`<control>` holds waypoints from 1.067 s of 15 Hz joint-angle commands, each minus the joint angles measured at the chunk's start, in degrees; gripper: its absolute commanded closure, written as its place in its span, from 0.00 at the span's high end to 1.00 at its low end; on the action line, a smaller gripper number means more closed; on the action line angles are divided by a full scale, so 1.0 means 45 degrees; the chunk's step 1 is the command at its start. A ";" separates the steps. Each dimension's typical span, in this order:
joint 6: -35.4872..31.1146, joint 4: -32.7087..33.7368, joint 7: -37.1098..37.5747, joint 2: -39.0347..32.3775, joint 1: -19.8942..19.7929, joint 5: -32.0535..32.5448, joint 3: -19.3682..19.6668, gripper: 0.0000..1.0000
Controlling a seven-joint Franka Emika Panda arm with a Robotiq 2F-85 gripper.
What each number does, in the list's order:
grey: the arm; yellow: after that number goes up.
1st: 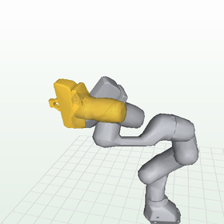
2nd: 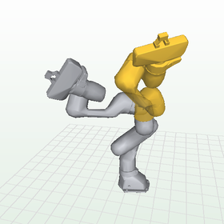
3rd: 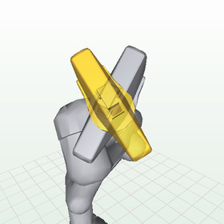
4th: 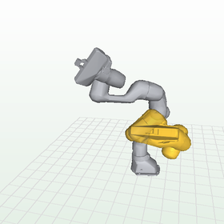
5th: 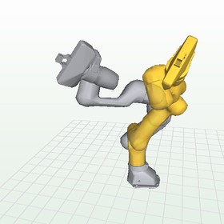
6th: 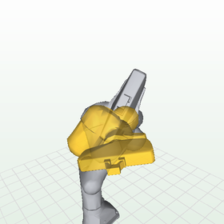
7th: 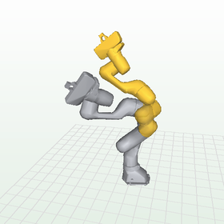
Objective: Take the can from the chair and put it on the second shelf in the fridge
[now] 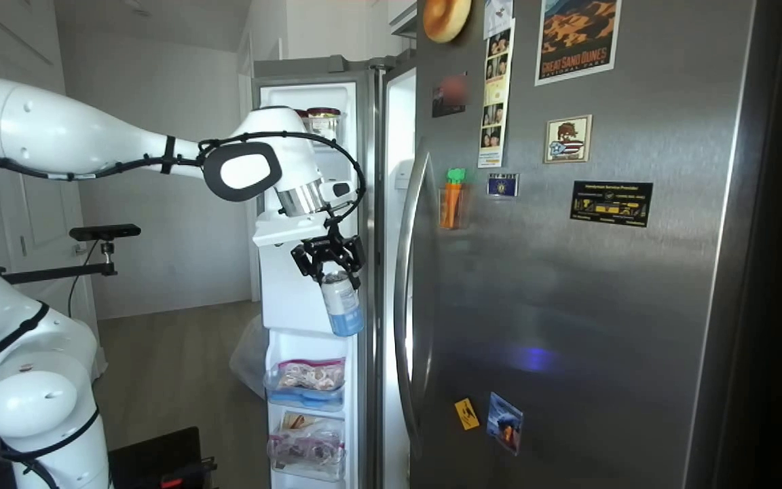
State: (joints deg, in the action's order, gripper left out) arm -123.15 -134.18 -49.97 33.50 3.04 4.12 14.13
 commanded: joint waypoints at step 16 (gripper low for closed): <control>-0.0138 0.0403 -0.0850 0.0413 0.0480 -0.0423 -0.0147 0.47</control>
State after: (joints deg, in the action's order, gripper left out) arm -123.15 -134.08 -52.57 36.91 4.98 2.94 13.92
